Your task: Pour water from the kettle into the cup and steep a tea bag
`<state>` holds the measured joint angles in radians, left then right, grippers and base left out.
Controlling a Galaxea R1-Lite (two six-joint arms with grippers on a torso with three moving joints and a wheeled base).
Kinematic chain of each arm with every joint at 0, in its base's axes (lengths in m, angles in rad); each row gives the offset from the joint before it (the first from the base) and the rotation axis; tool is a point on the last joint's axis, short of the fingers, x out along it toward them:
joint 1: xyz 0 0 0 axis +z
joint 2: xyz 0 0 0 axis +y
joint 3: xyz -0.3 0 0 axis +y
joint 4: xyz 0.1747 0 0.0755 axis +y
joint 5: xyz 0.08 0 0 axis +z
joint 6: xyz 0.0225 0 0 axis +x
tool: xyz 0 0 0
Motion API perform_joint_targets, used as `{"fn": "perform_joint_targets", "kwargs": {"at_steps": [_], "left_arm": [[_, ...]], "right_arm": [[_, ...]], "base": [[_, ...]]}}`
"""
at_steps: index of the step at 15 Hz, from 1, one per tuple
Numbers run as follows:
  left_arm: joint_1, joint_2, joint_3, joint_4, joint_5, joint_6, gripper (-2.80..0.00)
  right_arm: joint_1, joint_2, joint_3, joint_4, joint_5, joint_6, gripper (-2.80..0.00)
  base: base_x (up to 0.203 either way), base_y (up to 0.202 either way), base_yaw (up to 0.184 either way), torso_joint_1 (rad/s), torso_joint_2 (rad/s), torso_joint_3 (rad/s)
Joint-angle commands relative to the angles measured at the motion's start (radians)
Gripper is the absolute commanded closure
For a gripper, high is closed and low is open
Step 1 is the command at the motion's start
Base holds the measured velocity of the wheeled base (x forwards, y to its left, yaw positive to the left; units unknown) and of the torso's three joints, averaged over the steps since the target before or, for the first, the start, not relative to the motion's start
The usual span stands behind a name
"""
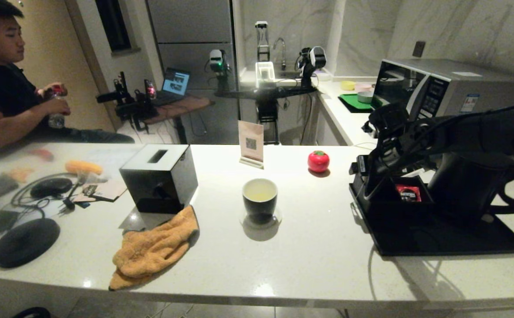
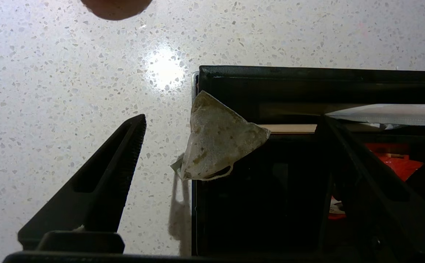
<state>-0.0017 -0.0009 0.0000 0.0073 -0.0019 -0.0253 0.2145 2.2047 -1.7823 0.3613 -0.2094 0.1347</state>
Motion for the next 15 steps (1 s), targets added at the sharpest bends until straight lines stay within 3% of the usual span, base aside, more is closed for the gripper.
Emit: {"fn": "perform_joint_targets", "kwargs": {"at_steps": [1, 8, 9, 15], "left_arm": [[0.0, 0.001, 0.0, 0.0, 0.0, 0.001, 0.0], [0.0, 0.001, 0.0, 0.0, 0.0, 0.0, 0.0], [0.0, 0.001, 0.0, 0.0, 0.0, 0.001, 0.0], [0.0, 0.001, 0.0, 0.0, 0.0, -0.001, 0.0]], "right_arm": [[0.0, 0.003, -0.002, 0.001, -0.001, 0.002, -2.8], [0.005, 0.001, -0.002, -0.001, -0.002, 0.001, -2.8], [0.006, 0.0, -0.002, -0.001, -0.001, 0.002, 0.0], [0.017, 0.0, -0.002, -0.001, -0.001, 0.002, 0.0]], "base": [[0.0, 0.0, 0.0, 0.0, 0.0, 0.0], [0.0, 0.0, 0.0, 0.0, 0.0, 0.0], [0.0, 0.0, 0.0, 0.0, 0.0, 0.0], [0.0, 0.0, 0.0, 0.0, 0.0, 0.0]]}}
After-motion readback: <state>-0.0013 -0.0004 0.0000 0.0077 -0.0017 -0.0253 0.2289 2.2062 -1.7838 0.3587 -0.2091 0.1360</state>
